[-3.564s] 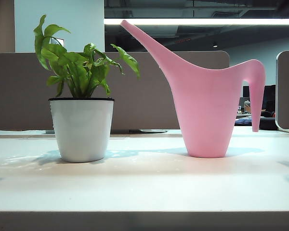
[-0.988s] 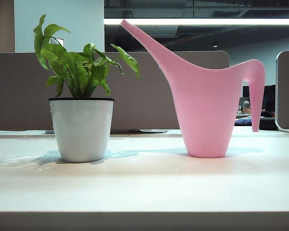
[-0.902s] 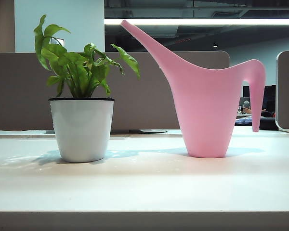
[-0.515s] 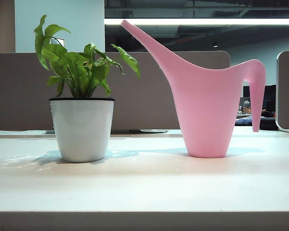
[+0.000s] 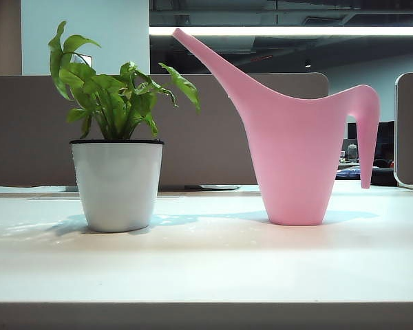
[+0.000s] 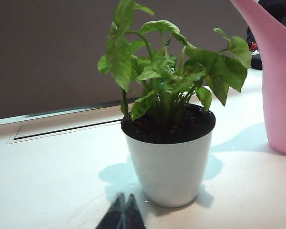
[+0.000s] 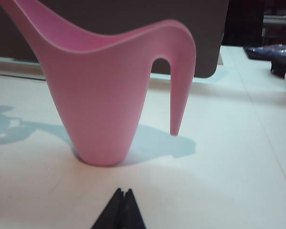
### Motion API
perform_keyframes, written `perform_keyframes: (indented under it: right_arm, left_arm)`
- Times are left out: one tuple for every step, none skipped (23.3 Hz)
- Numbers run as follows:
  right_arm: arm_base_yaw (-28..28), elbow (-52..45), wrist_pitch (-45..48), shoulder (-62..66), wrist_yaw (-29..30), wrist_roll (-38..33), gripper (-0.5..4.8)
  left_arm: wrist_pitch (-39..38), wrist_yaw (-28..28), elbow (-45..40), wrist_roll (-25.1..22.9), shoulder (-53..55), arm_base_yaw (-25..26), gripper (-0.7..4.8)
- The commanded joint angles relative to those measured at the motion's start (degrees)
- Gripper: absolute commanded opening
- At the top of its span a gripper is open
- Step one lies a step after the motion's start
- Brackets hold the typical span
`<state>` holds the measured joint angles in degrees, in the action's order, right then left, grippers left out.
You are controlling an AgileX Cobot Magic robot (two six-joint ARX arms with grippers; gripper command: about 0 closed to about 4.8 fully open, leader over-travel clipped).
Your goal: Pick up the watering can from the table, water the potted plant, and put the can back.
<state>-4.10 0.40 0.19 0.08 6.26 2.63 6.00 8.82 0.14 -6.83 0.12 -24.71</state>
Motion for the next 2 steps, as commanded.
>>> perform_keyframes:
  right_arm:
    - [0.0,-0.2,1.5,-0.1,0.0,0.0,-0.01]
    - [0.0,-0.2,1.4,-0.1,0.0,0.0,-0.01]
  left_arm:
    - [0.4,0.2,0.3,-0.2,0.0,0.0,-0.05]
    - [0.4,0.2,0.3,-0.2,0.0,0.0,-0.05]
